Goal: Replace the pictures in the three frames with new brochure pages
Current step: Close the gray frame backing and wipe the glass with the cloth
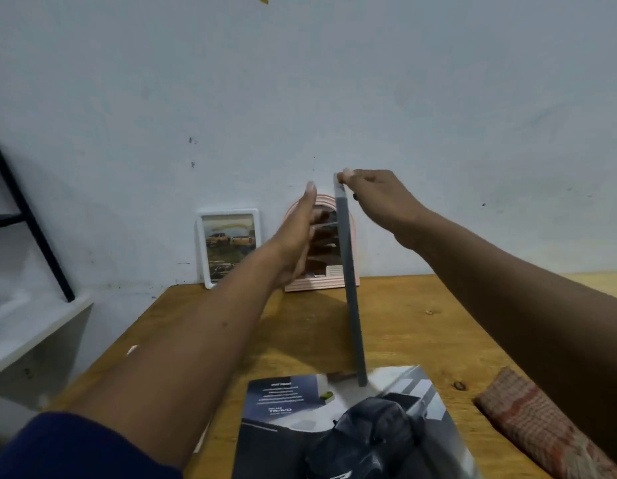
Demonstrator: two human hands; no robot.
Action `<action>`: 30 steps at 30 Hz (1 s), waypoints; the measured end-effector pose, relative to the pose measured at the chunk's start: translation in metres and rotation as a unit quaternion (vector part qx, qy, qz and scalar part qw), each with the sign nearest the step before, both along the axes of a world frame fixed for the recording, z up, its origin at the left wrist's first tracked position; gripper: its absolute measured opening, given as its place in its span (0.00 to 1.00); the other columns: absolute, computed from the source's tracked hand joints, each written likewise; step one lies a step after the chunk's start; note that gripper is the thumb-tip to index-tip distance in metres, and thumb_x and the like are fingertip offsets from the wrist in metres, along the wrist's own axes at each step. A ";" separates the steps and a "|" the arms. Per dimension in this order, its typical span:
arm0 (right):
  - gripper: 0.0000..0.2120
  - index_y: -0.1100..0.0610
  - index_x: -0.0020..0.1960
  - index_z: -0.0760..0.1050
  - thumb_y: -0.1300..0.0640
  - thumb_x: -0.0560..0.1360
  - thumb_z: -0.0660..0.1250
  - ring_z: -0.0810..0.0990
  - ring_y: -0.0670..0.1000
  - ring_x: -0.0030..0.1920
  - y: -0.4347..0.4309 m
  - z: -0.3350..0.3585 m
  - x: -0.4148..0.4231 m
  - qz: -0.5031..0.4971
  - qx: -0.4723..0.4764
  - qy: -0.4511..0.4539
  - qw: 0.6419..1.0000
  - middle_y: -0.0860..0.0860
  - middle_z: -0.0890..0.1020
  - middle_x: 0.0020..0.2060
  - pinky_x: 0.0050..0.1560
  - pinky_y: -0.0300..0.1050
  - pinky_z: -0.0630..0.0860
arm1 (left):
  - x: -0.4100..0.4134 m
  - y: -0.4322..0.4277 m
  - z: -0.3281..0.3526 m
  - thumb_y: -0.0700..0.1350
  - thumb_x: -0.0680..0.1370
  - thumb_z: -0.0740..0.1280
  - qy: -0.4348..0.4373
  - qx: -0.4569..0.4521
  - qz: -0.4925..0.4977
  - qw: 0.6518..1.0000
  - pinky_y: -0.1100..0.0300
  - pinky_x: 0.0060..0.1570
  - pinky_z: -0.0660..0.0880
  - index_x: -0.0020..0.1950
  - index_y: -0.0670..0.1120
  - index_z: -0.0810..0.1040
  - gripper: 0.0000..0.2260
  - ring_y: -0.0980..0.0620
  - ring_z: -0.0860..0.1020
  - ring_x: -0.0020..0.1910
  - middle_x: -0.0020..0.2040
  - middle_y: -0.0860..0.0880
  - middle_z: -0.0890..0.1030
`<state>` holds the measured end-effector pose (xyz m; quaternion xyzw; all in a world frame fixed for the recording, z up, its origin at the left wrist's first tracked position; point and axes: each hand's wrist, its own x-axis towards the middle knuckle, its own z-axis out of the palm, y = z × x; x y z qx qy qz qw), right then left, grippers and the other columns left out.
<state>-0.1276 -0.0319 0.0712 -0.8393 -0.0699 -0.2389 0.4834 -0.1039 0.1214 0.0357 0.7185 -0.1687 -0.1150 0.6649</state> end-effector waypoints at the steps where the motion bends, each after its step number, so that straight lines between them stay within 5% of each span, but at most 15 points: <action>1: 0.22 0.60 0.64 0.78 0.46 0.84 0.55 0.78 0.55 0.61 0.007 -0.002 0.004 0.009 -0.010 -0.002 1.000 0.55 0.80 0.63 0.61 0.51 0.73 | -0.001 0.006 0.014 0.75 0.76 0.51 -0.016 0.008 0.006 1.000 0.50 0.62 0.75 0.76 0.51 0.70 0.38 0.50 0.77 0.62 0.63 0.48 0.79; 3: 0.20 0.55 0.67 0.78 0.46 0.83 0.57 0.77 0.53 0.62 0.019 -0.008 0.010 0.032 -0.018 -0.006 0.999 0.53 0.80 0.64 0.60 0.49 0.73 | -0.003 0.019 0.033 0.74 0.76 0.58 -0.039 0.050 0.024 0.998 0.45 0.62 0.77 0.73 0.50 0.73 0.36 0.44 0.79 0.62 0.64 0.44 0.79; 6: 0.18 0.52 0.64 0.79 0.46 0.82 0.58 0.79 0.51 0.59 0.031 -0.017 0.014 0.040 -0.031 -0.009 0.999 0.51 0.82 0.60 0.62 0.56 0.76 | 0.002 0.036 0.039 0.62 0.79 0.66 -0.052 0.086 0.061 0.993 0.52 0.48 0.81 0.70 0.46 0.74 0.25 0.44 0.81 0.55 0.60 0.42 0.79; 10: 0.19 0.55 0.60 0.81 0.46 0.79 0.59 0.81 0.53 0.56 0.036 -0.038 0.015 0.036 -0.074 0.019 0.996 0.51 0.83 0.55 0.59 0.59 0.77 | 0.009 0.058 0.023 0.50 0.83 0.63 -0.052 0.096 0.138 0.984 0.56 0.37 0.80 0.67 0.42 0.74 0.16 0.45 0.80 0.50 0.55 0.40 0.78; 14: 0.23 0.55 0.70 0.74 0.44 0.82 0.57 0.75 0.55 0.66 0.025 -0.083 0.011 -0.002 -0.144 0.085 0.986 0.52 0.76 0.68 0.67 0.53 0.71 | 0.010 0.084 -0.011 0.47 0.84 0.59 -0.088 0.173 0.161 0.968 0.41 0.58 0.80 0.60 0.42 0.78 0.12 0.42 0.78 0.53 0.58 0.39 0.78; 17: 0.22 0.54 0.72 0.71 0.45 0.82 0.59 0.74 0.57 0.67 0.006 -0.133 0.004 -0.039 -0.163 0.151 0.974 0.54 0.75 0.69 0.65 0.53 0.71 | -0.003 0.097 -0.041 0.48 0.86 0.55 -0.085 0.244 0.145 0.955 0.48 0.70 0.70 0.78 0.46 0.68 0.20 0.43 0.73 0.68 0.74 0.44 0.72; 19: 0.19 0.51 0.67 0.75 0.43 0.80 0.60 0.77 0.56 0.60 -0.007 -0.168 0.002 -0.050 -0.178 0.189 0.964 0.54 0.79 0.63 0.61 0.55 0.75 | -0.012 0.102 -0.061 0.49 0.87 0.52 -0.096 0.305 0.149 0.936 0.54 0.69 0.65 0.82 0.50 0.58 0.22 0.45 0.66 0.74 0.78 0.48 0.65; 23: 0.18 0.52 0.62 0.73 0.42 0.81 0.55 0.76 0.57 0.59 -0.025 -0.218 -0.004 -0.085 -0.254 0.224 0.937 0.55 0.79 0.61 0.57 0.55 0.74 | -0.010 0.109 -0.113 0.48 0.87 0.52 -0.091 0.321 0.124 0.935 0.59 0.55 0.70 0.82 0.50 0.56 0.22 0.49 0.71 0.65 0.75 0.45 0.70; 26: 0.21 0.52 0.67 0.70 0.42 0.82 0.53 0.73 0.57 0.64 -0.032 -0.233 -0.008 -0.110 -0.297 0.186 0.930 0.54 0.77 0.63 0.60 0.53 0.71 | -0.001 0.113 -0.151 0.52 0.87 0.53 -0.076 0.373 0.104 0.919 0.54 0.64 0.69 0.84 0.50 0.51 0.26 0.45 0.69 0.72 0.77 0.44 0.67; 30: 0.22 0.53 0.70 0.70 0.43 0.82 0.53 0.70 0.59 0.68 -0.041 -0.239 -0.010 -0.136 -0.322 0.173 0.921 0.57 0.74 0.66 0.63 0.54 0.70 | 0.003 0.115 -0.192 0.59 0.85 0.51 -0.107 0.453 0.070 0.882 0.49 0.78 0.54 0.84 0.48 0.48 0.30 0.46 0.52 0.82 0.83 0.45 0.54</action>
